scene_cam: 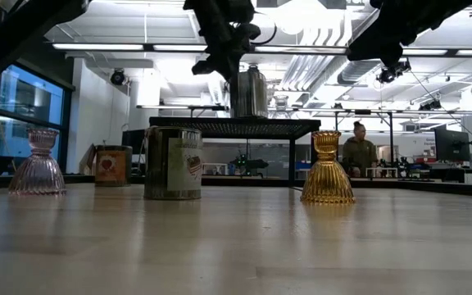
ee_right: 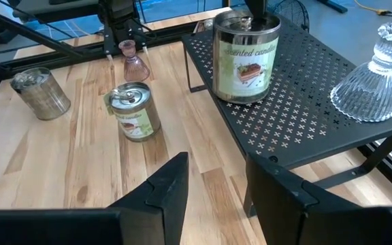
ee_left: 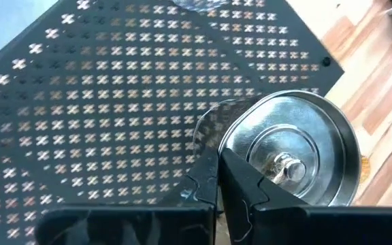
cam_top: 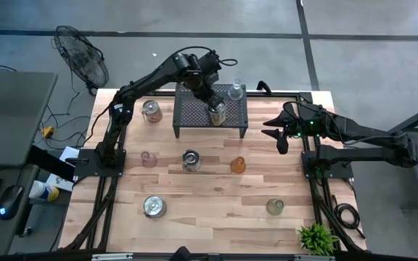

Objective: Pick & Place candle stick holders
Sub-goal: Put the silver scented candle can on the shelf

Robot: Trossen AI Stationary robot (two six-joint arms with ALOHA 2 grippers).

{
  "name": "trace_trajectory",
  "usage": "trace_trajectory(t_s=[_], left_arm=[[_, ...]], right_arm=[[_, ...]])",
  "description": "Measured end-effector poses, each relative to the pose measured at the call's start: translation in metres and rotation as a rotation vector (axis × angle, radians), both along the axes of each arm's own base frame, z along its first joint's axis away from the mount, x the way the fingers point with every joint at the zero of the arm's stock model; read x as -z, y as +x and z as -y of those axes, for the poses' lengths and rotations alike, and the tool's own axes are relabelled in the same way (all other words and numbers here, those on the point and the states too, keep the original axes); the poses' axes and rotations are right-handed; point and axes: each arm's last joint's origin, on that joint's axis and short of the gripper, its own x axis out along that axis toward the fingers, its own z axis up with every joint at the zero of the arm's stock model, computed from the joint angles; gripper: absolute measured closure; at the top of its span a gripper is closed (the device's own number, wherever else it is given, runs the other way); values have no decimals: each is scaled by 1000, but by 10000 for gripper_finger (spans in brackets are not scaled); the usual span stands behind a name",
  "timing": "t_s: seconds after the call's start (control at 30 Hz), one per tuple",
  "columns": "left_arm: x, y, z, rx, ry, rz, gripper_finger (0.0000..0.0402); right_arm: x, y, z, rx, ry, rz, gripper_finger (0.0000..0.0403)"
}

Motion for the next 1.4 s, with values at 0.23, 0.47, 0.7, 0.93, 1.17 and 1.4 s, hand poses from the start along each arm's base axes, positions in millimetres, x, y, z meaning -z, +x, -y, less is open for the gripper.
trace_trajectory(t_s=[0.23,0.47,0.7,0.93,1.17,1.4], left_arm=[[-5,-18,-10,55,40,-61,401],[-14,-37,-20,199,117,-109,401],[-16,-55,-38,386,184,-140,401],[-16,-66,-48,658,285,-192,401],[-17,-65,-53,843,417,-216,401],[-18,-66,-58,928,498,-263,401]], right_arm=[[0,0,0,0,0,0,263],[0,0,0,4,-2,-1,263],[0,0,1,31,-13,-5,263],[0,0,1,33,-14,-5,263],[0,-1,2,62,-27,-9,263],[0,-1,2,69,-30,-11,263]])
